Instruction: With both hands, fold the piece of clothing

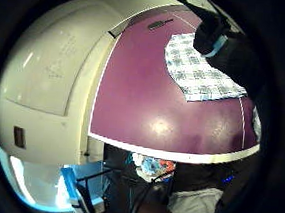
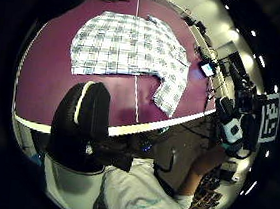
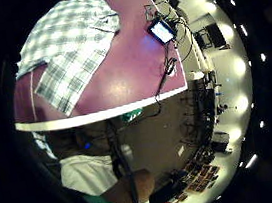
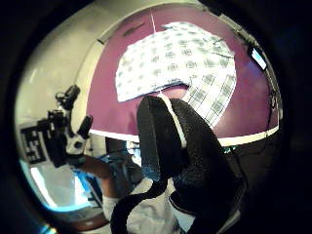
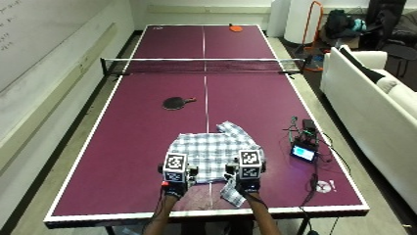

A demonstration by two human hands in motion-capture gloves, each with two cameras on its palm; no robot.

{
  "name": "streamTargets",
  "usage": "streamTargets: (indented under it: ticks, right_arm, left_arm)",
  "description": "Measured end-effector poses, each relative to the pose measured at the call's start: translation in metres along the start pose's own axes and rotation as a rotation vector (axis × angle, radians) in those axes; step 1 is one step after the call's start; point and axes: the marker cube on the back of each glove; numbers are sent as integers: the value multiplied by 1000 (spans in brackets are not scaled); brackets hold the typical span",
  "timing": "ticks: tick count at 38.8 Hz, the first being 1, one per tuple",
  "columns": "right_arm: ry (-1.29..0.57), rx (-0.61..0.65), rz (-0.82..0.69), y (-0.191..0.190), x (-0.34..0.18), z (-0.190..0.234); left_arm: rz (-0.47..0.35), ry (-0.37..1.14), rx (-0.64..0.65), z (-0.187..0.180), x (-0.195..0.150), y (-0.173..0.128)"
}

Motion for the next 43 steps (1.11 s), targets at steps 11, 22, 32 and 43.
streamTargets:
  ticks: [11,22,32,43]
  right_arm:
    - [1,-4,-2,-3,1,5]
    - [30,5,7,-13,0,18]
    - [72,-44,13,-43,-2,79]
    - [32,-318,5,-32,14,104]
  left_arm:
    - [-4,-4,-16,2,0,0]
    - [-11,-4,22,18,-1,-8]
    - [-59,31,-1,82,-6,-33]
    - [16,-9,-218,92,3,-16]
